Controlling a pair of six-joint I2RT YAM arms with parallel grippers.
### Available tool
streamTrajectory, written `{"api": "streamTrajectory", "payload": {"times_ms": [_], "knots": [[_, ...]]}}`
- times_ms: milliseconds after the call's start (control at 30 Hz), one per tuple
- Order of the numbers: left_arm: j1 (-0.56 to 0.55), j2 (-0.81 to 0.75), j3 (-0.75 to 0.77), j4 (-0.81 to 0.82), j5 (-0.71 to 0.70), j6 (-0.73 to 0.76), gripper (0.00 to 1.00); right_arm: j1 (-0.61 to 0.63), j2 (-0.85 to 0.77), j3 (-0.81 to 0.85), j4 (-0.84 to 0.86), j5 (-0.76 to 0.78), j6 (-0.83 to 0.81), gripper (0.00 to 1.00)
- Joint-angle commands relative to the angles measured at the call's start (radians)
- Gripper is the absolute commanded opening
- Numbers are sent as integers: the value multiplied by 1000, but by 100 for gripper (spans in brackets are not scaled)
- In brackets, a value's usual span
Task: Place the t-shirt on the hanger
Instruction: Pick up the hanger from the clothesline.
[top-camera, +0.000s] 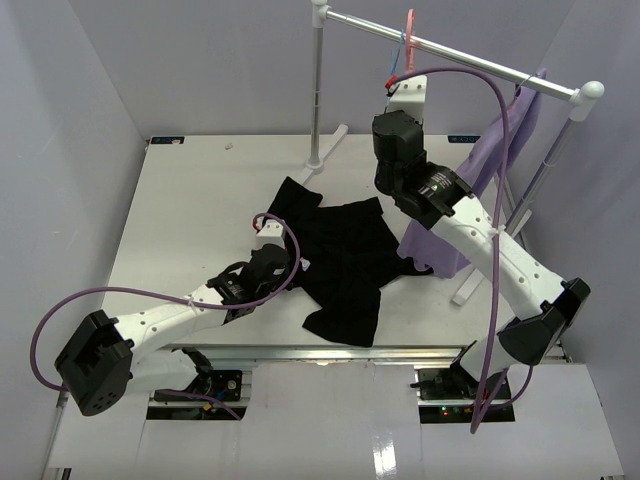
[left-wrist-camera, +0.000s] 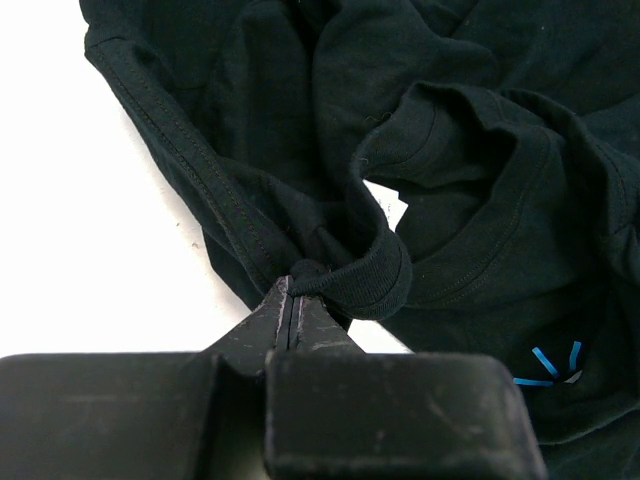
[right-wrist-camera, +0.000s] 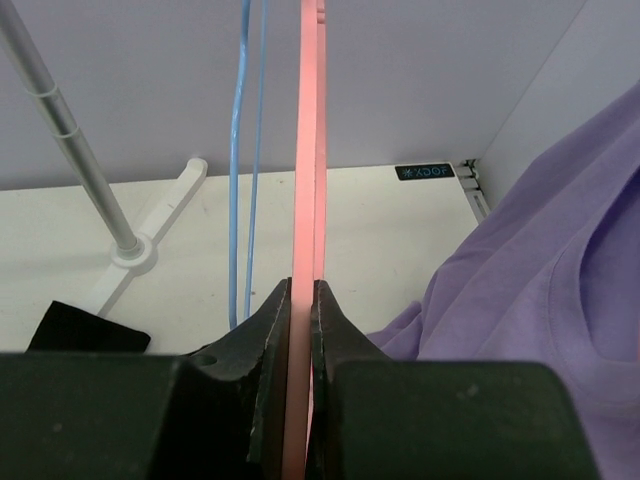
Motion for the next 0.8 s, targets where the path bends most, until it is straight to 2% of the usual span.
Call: {"api": "streamTrajectory", "payload": {"times_ms": [0,133,367,567,767], "knots": [[-5,-14,-4,20,11,0,0,0,-87,53,59,-14,-72,8],[-6,-11,-1,20,17,1,0,1,-133,6,45,-43,-53,8],[-5,-17,-7,22,17,-2,0,2,-210,-109,-83,-179,26,8],[-6,-4,-3,23,10,-2,0,2,-277,-162,-239,-224,97,8],[-5,4,-2,23,3,-3,0,2,-363,-277,-190,-220,63,8]]}}
